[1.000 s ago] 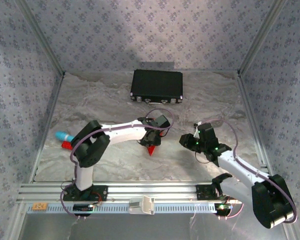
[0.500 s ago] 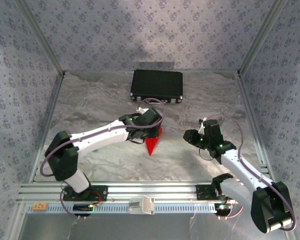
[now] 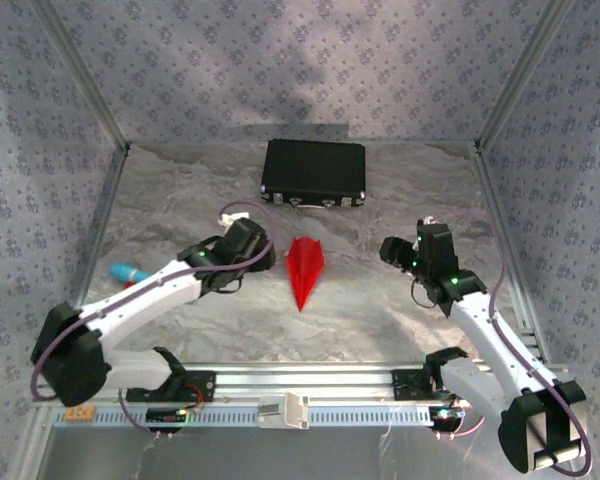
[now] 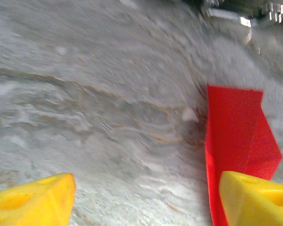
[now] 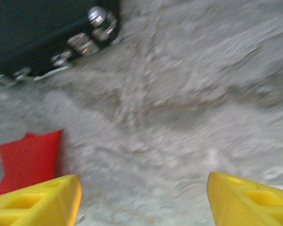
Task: Fold a paper plane with a square sheet of paper (pick it up from the middle)
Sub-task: Turn over a paper plane at the center of the table, then reset both arms
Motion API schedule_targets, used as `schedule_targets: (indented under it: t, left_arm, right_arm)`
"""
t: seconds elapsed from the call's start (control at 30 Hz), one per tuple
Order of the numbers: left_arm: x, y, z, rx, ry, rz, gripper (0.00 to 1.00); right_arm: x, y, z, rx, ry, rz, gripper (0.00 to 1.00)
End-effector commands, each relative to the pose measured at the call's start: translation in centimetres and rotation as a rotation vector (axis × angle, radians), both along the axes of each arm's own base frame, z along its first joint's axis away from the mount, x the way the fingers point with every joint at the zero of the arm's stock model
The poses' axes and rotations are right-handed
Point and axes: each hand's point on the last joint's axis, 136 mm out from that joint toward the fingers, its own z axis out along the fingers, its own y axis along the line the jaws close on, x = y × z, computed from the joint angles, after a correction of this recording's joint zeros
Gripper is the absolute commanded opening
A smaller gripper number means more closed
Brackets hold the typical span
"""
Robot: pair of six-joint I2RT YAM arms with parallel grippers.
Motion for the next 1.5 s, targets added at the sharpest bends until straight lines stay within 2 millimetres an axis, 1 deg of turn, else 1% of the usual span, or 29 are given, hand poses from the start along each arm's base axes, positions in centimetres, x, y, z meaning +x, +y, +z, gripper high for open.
schedule_targets:
  t: [0.0,0.03,0.07,0.1,0.17,0.23,0.33,0.37,0.4,0.43,0.53,0.6,0.63,0.67,0.73,0.8,0.83,0.9,0.93,1.0,1.13,1.17,1.2,1.3,1.33,1.37,1.4,1.43,1.47]
  left_arm:
    - [1.9,3.7,2.8,0.051,-0.168,0.066,0.90]
    - [2.1,4.8,3.0,0.076,-0.195,0.077,0.98]
    - [2.4,6.2,3.3,0.114,-0.223,0.105,1.00]
    - [2.6,7.7,3.4,0.154,-0.245,0.133,1.00]
    - [3.1,10.6,3.5,0.228,-0.280,0.200,1.00]
    - [3.7,13.2,3.3,0.258,-0.288,0.248,1.00]
    - [4.7,16.2,2.7,0.324,-0.282,0.293,1.00]
    - [4.8,17.6,2.5,0.352,-0.272,0.337,1.00]
    - [5.0,18.7,2.2,0.364,-0.265,0.359,1.00]
    - [5.3,19.4,1.9,0.371,-0.272,0.372,1.00]
    - [6.2,20.5,0.2,0.373,-0.294,0.355,1.00]
    - [6.7,21.0,-1.1,0.355,-0.284,0.350,1.00]
    - [7.1,21.0,-1.6,0.347,-0.283,0.344,1.00]
    - [7.4,21.0,-2.0,0.349,-0.290,0.336,1.00]
    - [8.0,21.1,-2.9,0.358,-0.307,0.336,1.00]
    - [8.7,21.0,-3.1,0.371,-0.328,0.323,1.00]
    - [9.0,20.7,-3.2,0.373,-0.335,0.303,1.00]
    - [9.5,20.3,-3.0,0.368,-0.374,0.277,1.00]
    - [9.8,20.2,-3.1,0.359,-0.387,0.267,1.00]
    - [10.3,20.0,-3.6,0.363,-0.380,0.232,0.99]
    - [10.7,20.0,-3.5,0.330,-0.440,0.178,0.99]
    - [10.7,20.5,-3.8,0.303,-0.460,0.187,1.00]
    - [10.6,20.5,-4.3,0.270,-0.462,0.173,0.99]
    - [10.5,19.3,-5.4,0.247,-0.505,0.102,0.99]
    - [10.7,19.3,-5.4,0.246,-0.527,0.101,0.99]
    - [10.7,19.6,-5.5,0.244,-0.510,0.118,1.00]
    - [10.6,20.3,-5.8,0.244,-0.468,0.150,1.00]
    - [10.9,21.5,-5.7,0.254,-0.468,0.223,1.00]
    - [11.0,22.0,-5.7,0.264,-0.459,0.253,1.00]
  right_arm:
    - [0.9,-5.0,1.7,-0.284,-0.069,-0.125,0.75]
    - [1.2,-5.8,1.7,-0.348,-0.084,-0.137,0.75]
    - [1.5,-6.4,1.9,-0.411,-0.100,-0.138,0.76]
    - [1.9,-6.9,2.1,-0.470,-0.119,-0.132,0.80]
    - [2.6,-7.8,1.4,-0.544,-0.151,-0.132,0.85]
    - [3.4,-9.1,0.0,-0.570,-0.169,-0.152,0.85]
    - [4.5,-9.8,-1.3,-0.557,-0.163,-0.148,0.85]
    - [5.2,-10.0,-1.8,-0.541,-0.182,-0.143,0.85]
    - [5.7,-10.1,-2.5,-0.517,-0.202,-0.132,0.85]
    - [6.3,-10.7,-2.7,-0.515,-0.221,-0.141,0.85]
    - [7.7,-10.6,-4.3,-0.495,-0.215,-0.078,0.85]
    - [8.9,-10.2,-4.2,-0.485,-0.240,-0.043,0.83]
    - [9.4,-10.0,-4.0,-0.465,-0.274,-0.042,0.84]
    - [9.7,-10.0,-4.1,-0.430,-0.274,-0.035,0.84]
    - [10.3,-8.6,-4.8,-0.403,-0.301,0.054,0.82]
    - [10.3,-7.6,-6.1,-0.426,-0.331,0.093,0.84]
    - [10.0,-8.0,-6.1,-0.434,-0.346,0.064,0.84]
    - [9.8,-7.7,-6.2,-0.442,-0.344,0.070,0.87]
    - [10.0,-7.8,-6.4,-0.451,-0.322,0.069,0.98]
    - [10.1,-8.5,-6.4,-0.437,-0.310,0.036,0.99]
    - [10.1,-8.5,-6.3,-0.449,-0.311,0.031,0.99]
    - [10.1,-8.5,-6.3,-0.450,-0.312,0.031,0.99]
    - [10.1,-8.4,-6.3,-0.451,-0.312,0.033,0.99]
    - [10.1,-8.4,-6.3,-0.452,-0.311,0.032,0.99]
    - [10.1,-8.4,-6.3,-0.452,-0.311,0.032,0.99]
    - [10.1,-8.5,-6.4,-0.452,-0.310,0.031,0.99]
    - [10.1,-8.4,-6.3,-0.452,-0.311,0.032,0.99]
    - [10.1,-8.4,-6.3,-0.451,-0.311,0.032,0.99]
    - [10.1,-8.4,-6.4,-0.448,-0.308,0.035,0.99]
